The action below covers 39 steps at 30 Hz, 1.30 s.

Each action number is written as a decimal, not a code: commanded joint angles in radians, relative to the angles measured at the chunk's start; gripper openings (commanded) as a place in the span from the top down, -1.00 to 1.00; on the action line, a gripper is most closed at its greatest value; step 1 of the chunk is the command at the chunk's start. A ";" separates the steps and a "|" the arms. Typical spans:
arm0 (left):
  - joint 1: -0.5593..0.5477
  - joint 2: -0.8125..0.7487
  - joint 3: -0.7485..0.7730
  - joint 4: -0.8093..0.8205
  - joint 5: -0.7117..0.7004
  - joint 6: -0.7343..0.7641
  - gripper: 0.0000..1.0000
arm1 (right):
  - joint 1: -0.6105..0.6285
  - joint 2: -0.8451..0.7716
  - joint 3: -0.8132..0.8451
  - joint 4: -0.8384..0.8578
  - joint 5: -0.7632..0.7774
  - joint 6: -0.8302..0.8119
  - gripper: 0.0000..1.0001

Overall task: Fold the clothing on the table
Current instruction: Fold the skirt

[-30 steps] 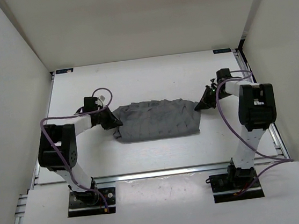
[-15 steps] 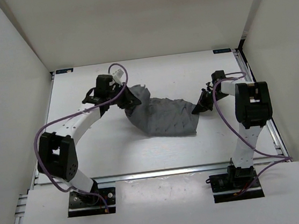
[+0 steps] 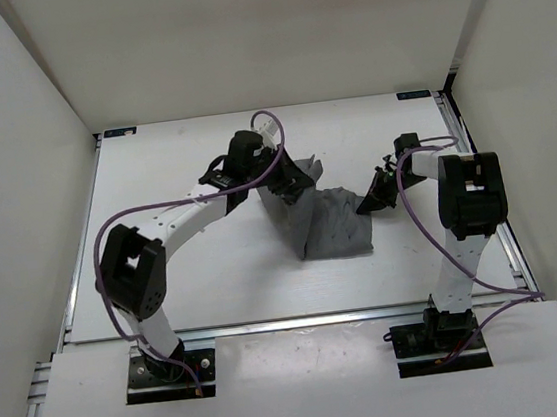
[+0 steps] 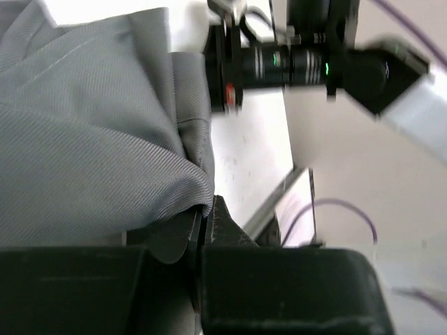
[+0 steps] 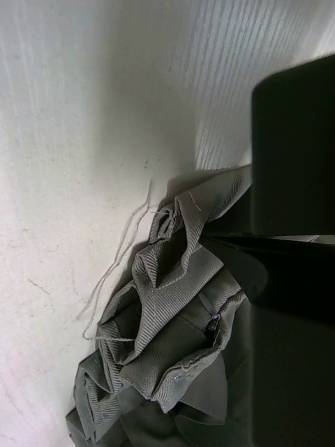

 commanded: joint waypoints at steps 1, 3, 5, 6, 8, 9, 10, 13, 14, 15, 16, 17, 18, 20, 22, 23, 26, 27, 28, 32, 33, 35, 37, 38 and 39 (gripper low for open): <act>-0.012 0.057 0.115 0.019 -0.087 -0.040 1.00 | 0.013 -0.024 -0.040 -0.025 0.008 -0.019 0.99; -0.029 0.088 0.153 -0.012 -0.125 -0.035 1.00 | 0.013 -0.041 -0.061 -0.011 0.000 -0.010 1.00; -0.049 0.114 0.195 -0.038 -0.136 -0.039 1.00 | 0.020 -0.044 -0.075 0.002 -0.005 -0.004 1.00; -0.065 0.125 0.193 -0.041 -0.139 -0.039 1.00 | 0.016 -0.046 -0.084 0.002 -0.008 -0.003 1.00; -0.096 0.136 0.222 -0.053 -0.162 -0.035 1.00 | 0.019 -0.043 -0.080 -0.005 -0.006 -0.001 1.00; -0.114 0.140 0.225 -0.061 -0.173 -0.029 1.00 | 0.020 -0.043 -0.077 -0.001 -0.009 -0.003 0.99; -0.116 0.143 0.227 -0.069 -0.170 -0.029 1.00 | 0.016 -0.047 -0.078 0.002 -0.015 -0.001 1.00; -0.150 0.151 0.207 -0.050 -0.165 -0.044 1.00 | 0.010 -0.047 -0.075 0.002 -0.015 0.004 1.00; -0.155 0.150 0.206 -0.046 -0.159 -0.047 1.00 | 0.013 -0.043 -0.063 -0.001 -0.011 0.005 1.00; -0.164 0.150 0.201 -0.046 -0.158 -0.049 1.00 | 0.013 -0.043 -0.059 -0.003 -0.015 0.004 1.00; -0.167 0.151 0.201 -0.046 -0.165 -0.046 1.00 | 0.014 -0.044 -0.057 -0.003 -0.017 0.004 1.00; -0.177 0.150 0.190 -0.047 -0.172 -0.046 1.00 | 0.011 -0.044 -0.057 -0.003 -0.017 0.001 1.00; -0.184 0.148 0.198 -0.053 -0.178 -0.050 1.00 | 0.014 -0.043 -0.054 -0.012 -0.015 0.002 1.00; -0.188 0.160 0.198 -0.047 -0.179 -0.047 1.00 | 0.013 -0.038 -0.054 0.002 -0.020 0.008 1.00; -0.196 0.182 0.193 -0.043 -0.173 -0.058 1.00 | 0.019 -0.047 -0.063 0.000 -0.021 0.010 1.00; -0.194 0.197 0.186 -0.040 -0.162 -0.061 1.00 | 0.011 -0.046 -0.057 -0.003 -0.021 0.005 1.00; -0.208 0.228 0.158 0.020 -0.141 -0.086 0.60 | 0.017 -0.051 -0.062 0.005 -0.025 0.010 0.98; -0.210 0.238 0.147 0.066 -0.130 -0.111 0.14 | 0.011 -0.055 -0.069 0.003 -0.021 0.011 1.00; -0.219 0.243 0.140 0.086 -0.126 -0.128 0.01 | 0.011 -0.060 -0.068 -0.001 -0.021 0.011 1.00; -0.221 0.288 0.178 0.206 -0.068 -0.193 -0.10 | 0.005 -0.081 -0.092 0.006 -0.021 0.020 1.00; -0.216 0.298 0.198 0.241 -0.051 -0.211 -0.09 | 0.000 -0.095 -0.100 0.006 -0.015 0.016 0.99; -0.219 0.300 0.239 0.292 -0.011 -0.263 -0.10 | -0.013 -0.112 -0.106 0.002 -0.011 0.016 1.00; -0.220 0.283 0.282 0.332 0.009 -0.283 -0.12 | -0.013 -0.145 -0.127 -0.008 0.003 0.008 1.00; -0.213 0.266 0.293 0.348 0.011 -0.294 -0.14 | -0.038 -0.178 -0.137 -0.006 0.017 0.011 1.00; -0.196 0.246 0.305 0.356 0.011 -0.302 -0.14 | -0.049 -0.213 -0.161 -0.017 0.032 0.011 1.00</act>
